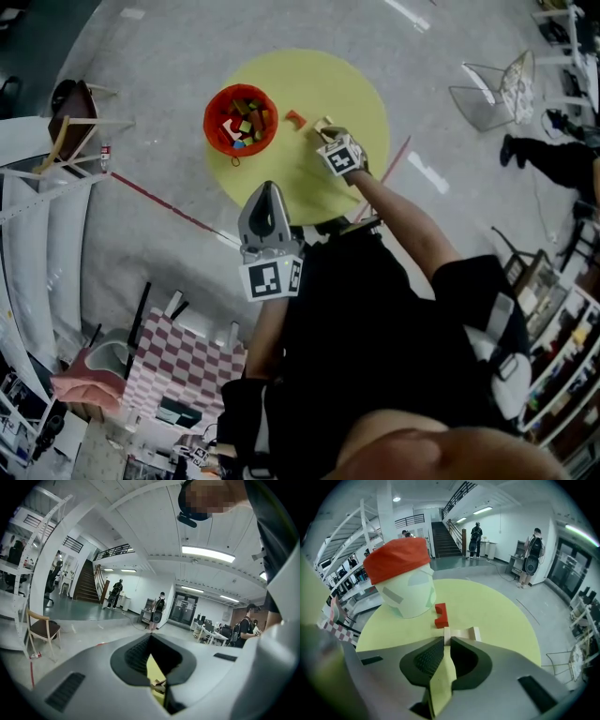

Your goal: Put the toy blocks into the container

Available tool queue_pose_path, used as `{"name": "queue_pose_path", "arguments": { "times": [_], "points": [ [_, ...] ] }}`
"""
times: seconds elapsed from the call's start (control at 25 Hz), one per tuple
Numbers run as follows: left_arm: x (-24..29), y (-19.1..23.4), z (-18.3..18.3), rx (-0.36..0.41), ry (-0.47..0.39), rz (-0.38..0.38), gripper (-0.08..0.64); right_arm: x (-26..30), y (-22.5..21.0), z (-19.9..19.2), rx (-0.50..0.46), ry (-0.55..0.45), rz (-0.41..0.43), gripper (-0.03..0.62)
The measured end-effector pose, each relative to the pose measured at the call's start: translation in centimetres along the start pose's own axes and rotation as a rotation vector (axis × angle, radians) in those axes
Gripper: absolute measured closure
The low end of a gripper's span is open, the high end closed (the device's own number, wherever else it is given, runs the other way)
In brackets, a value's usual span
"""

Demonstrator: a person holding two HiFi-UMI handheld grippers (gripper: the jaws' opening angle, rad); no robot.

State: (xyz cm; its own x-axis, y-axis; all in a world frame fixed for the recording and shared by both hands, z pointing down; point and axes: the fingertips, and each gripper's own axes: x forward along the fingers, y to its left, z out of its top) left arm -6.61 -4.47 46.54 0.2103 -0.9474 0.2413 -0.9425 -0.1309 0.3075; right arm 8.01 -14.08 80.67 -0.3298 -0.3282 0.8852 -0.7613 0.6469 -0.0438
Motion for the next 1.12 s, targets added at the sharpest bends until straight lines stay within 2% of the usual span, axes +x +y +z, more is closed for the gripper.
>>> {"name": "queue_pose_path", "arguments": {
  "times": [0.12,0.28,0.52,0.64,0.72,0.84,1.12],
  "points": [
    [0.0,0.1,0.5,-0.019,-0.012,0.005,0.575,-2.2,0.4,1.1,-0.006,-0.052,0.005,0.551],
    [-0.5,0.3,0.1,0.031,-0.007,-0.007,0.575,-6.0,2.1,4.4,-0.017,-0.172,0.046,0.551],
    [-0.8,0.7,0.7,0.026,-0.024,0.012,0.575,-12.8,7.1,13.4,-0.127,-0.432,0.144,0.551],
    [-1.1,0.8,1.0,0.013,-0.036,0.026,0.575,-14.4,10.4,17.0,-0.198,-0.513,0.193,0.551],
    [-1.3,0.9,1.4,-0.003,-0.044,0.039,0.575,-14.1,12.3,18.1,-0.231,-0.521,0.217,0.551],
    [-1.8,1.1,1.0,0.037,-0.03,0.041,0.575,-12.5,14.0,18.0,-0.259,-0.481,0.244,0.551],
    [-2.6,2.2,0.6,0.035,-0.023,0.065,0.575,-9.7,15.1,16.7,-0.276,-0.398,0.248,0.551]
  ]
}}
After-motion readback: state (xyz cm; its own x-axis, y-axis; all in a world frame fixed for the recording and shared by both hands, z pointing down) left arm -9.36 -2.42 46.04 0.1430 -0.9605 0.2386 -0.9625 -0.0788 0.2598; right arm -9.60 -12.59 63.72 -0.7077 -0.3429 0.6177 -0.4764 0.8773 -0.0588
